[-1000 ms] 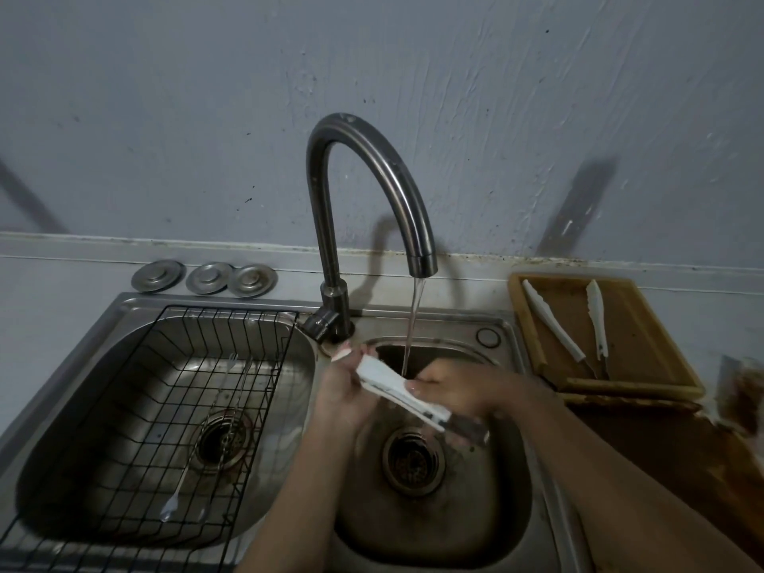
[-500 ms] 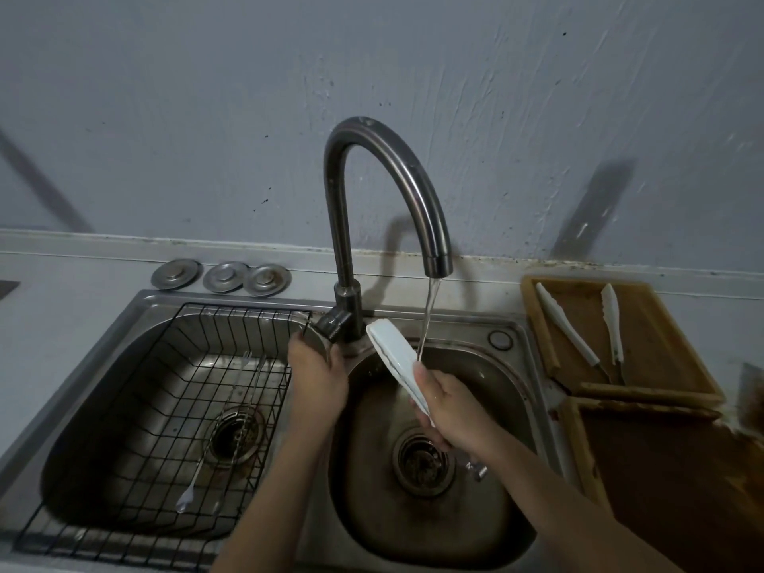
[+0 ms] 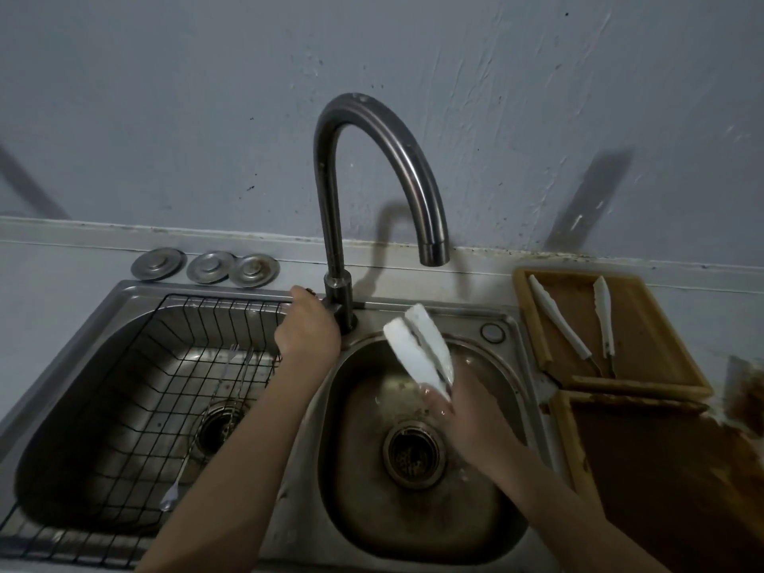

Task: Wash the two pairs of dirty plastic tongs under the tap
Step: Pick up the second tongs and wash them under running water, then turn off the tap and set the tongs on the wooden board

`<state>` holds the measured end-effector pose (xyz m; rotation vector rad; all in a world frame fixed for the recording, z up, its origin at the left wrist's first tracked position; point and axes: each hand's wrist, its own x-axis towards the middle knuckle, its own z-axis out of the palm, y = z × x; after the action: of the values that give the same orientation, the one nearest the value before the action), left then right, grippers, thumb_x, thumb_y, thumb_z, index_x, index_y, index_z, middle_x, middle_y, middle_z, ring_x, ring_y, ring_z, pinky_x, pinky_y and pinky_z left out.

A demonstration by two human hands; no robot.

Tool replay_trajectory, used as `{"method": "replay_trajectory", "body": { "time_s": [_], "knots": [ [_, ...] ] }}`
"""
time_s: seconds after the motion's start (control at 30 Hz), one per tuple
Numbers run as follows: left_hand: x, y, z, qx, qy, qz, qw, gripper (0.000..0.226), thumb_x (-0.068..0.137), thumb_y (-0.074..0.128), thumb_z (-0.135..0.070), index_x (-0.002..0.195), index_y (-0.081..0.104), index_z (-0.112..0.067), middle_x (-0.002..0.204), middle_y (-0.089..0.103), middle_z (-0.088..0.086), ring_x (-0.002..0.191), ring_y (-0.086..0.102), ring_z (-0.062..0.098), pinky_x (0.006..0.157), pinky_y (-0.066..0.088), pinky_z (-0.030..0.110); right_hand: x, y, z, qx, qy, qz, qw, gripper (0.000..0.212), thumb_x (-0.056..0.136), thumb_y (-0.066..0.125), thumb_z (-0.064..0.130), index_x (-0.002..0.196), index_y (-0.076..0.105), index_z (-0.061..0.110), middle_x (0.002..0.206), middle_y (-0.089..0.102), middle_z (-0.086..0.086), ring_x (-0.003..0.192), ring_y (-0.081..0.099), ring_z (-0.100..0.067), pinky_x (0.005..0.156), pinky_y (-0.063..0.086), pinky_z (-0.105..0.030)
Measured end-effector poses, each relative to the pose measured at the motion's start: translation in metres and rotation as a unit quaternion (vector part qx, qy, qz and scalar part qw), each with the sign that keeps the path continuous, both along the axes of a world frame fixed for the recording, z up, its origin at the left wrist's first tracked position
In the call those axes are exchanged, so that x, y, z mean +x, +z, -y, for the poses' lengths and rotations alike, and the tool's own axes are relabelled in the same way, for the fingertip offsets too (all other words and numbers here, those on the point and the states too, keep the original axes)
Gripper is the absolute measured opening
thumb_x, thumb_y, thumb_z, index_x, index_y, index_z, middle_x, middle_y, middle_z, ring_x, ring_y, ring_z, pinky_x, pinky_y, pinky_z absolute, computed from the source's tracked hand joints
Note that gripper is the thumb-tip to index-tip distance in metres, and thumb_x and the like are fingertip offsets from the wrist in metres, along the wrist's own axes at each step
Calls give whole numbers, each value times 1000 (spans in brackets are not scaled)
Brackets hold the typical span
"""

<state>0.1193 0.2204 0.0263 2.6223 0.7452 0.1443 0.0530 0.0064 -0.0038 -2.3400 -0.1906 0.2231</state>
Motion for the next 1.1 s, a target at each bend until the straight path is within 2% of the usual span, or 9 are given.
{"method": "replay_trajectory", "body": {
  "time_s": [0.1,0.27,0.43,0.5,0.57,0.73,0.9,1.03,1.1],
  "knots": [
    [-4,-6,0,-13,7,4,1000,27,96,38,-14,120,33,0,106,68,19,95,68,35,70,48,39,-10,-11,1,-204,71,-140,966,59,84,54,51,133,44,19,125,58,-6,107,58,-19,79,43,-25],
    [-4,-5,0,-27,7,13,1000,27,97,37,-16,118,33,-1,106,67,21,96,67,37,71,45,39,-23,-15,-19,-167,29,-31,985,83,83,51,58,146,18,15,149,33,-7,132,37,-24,108,35,-38],
    [-7,-4,2,-45,4,18,999,29,98,35,-18,121,33,0,108,66,23,98,65,40,73,45,42,-23,-1,-15,-296,194,-213,911,56,90,50,46,135,43,13,139,48,-9,125,45,-27,108,33,-40],
    [-6,-3,1,-41,-1,20,999,29,98,34,-18,121,32,1,107,67,22,98,65,40,73,45,42,-24,-5,-23,-235,95,-114,961,66,84,49,58,137,40,20,135,51,-3,124,46,-23,109,33,-40],
    [-5,-3,0,-46,5,18,999,28,98,35,-17,120,32,0,107,67,22,97,66,39,73,45,42,-22,-9,-28,-276,74,-13,958,71,84,48,57,142,29,21,141,46,-7,125,44,-26,107,35,-43],
    [-10,-6,1,-73,8,13,997,26,98,36,-18,118,32,-2,104,67,22,94,66,39,70,46,42,-25,-12,-7,-374,315,-217,845,49,85,61,37,121,54,4,128,57,-19,113,56,-34,93,46,-40],
    [-8,-4,-2,-100,24,33,994,23,98,34,-18,115,32,-3,105,66,24,95,65,40,72,45,43,-7,7,18,-117,220,-208,946,79,80,67,36,145,23,24,148,33,4,127,40,-12,98,33,-17],
    [-6,-3,9,-278,32,68,958,52,88,48,-1,130,17,5,122,54,29,111,56,42,85,46,43,21,29,51,-82,93,-63,990,73,77,59,53,137,33,23,134,47,1,111,51,-13,92,47,-32],
    [-9,3,32,-382,94,99,914,77,83,58,1,141,7,2,141,37,25,130,41,36,104,35,35,34,38,69,-30,15,-6,999,54,82,60,49,124,44,20,111,57,5,92,58,-4,74,51,-15]
  ]
}}
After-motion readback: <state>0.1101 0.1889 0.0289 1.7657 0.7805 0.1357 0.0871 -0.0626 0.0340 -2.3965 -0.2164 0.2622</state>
